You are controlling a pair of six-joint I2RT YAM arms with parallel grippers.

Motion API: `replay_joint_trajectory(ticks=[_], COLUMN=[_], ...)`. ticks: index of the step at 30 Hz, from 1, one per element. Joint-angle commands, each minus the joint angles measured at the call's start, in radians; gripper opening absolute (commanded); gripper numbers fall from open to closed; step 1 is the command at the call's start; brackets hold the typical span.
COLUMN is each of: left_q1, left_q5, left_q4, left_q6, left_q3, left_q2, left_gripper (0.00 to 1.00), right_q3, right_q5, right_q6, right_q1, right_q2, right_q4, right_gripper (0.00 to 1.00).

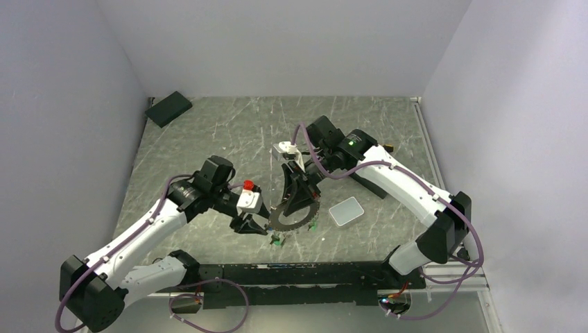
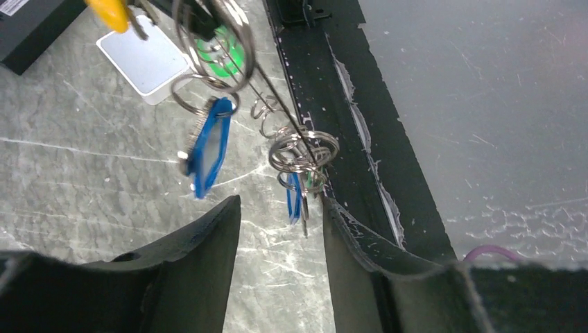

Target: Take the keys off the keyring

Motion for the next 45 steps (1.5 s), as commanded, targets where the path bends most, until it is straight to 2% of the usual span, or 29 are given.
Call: replay_joint_trajectory(ticks=[1, 7, 9, 12, 14, 18, 23, 29, 31, 33, 35, 38, 41, 45], left_q1=[-0.011, -0.026, -0.027, -0.026, -0.027, -0.025, -0.025, -0.025, -0.025, -0.025, -0.025, -0.026, -0.027, -0.031], left_q5=[0.009, 0.013, 0.009, 0.000, -0.019, -0.058, -0.144, -0.283, -0.332, -0.362, -0.387, -0.406, -0.397, -0.417], left_q4=[0.110, 0.148, 0.136, 0.065, 0.020, -0.051, -0.058, -0.116, -0.175, -0.232, -0.275, -0.337, -0.417, -0.491], left_q6=[-0.091, -0.126, -0.121, -0.091, -0.080, -0.088, -0.191, -0.264, -0.225, -0.167, -0.132, -0.110, -0.061, 0.062], left_q3=[-0.007, -0.021, -0.015, 0.005, 0.015, 0.037, 0.101, 0.244, 0.309, 0.370, 0.423, 0.511, 0.585, 0.646], left_q2=[-0.013, -0.015, -0.018, -0.026, -0.038, -0.068, -0.074, 0.021, 0.069, 0.107, 0.137, 0.181, 0.223, 0.251], left_gripper=[0.51, 0.46, 0.37, 0.12, 0.01, 0.00, 0.00, 0.00, 0.00, 0.00, 0.00, 0.00, 0.00, 0.00], right_q3=[0.037, 0.037, 0.036, 0.029, 0.020, -0.029, -0.108, -0.160, -0.185, -0.210, -0.229, -0.251, -0.275, -0.311], right_q5=[-0.026, -0.025, -0.024, -0.022, -0.025, -0.037, -0.053, -0.094, -0.100, -0.105, -0.108, -0.115, -0.114, -0.083], right_q6=[-0.001, 0.003, 0.000, -0.005, -0.013, -0.024, -0.042, -0.007, 0.012, 0.032, 0.053, 0.092, 0.158, 0.265], right_q1=[0.005, 0.005, 0.003, -0.007, -0.022, -0.080, -0.148, -0.183, -0.189, -0.199, -0.211, -0.243, -0.283, -0.317], right_q2=[-0.005, -0.002, -0.003, -0.007, -0.010, -0.017, -0.006, 0.010, 0.006, 0.001, -0.003, -0.014, -0.044, -0.090], right_q4=[0.030, 0.033, 0.030, 0.028, 0.026, 0.042, 0.073, 0.142, 0.173, 0.206, 0.234, 0.292, 0.374, 0.511], right_gripper=[0.00, 0.00, 0.00, 0.00, 0.00, 0.00, 0.00, 0.00, 0.01, 0.10, 0.31, 0.49, 0.57, 0.59])
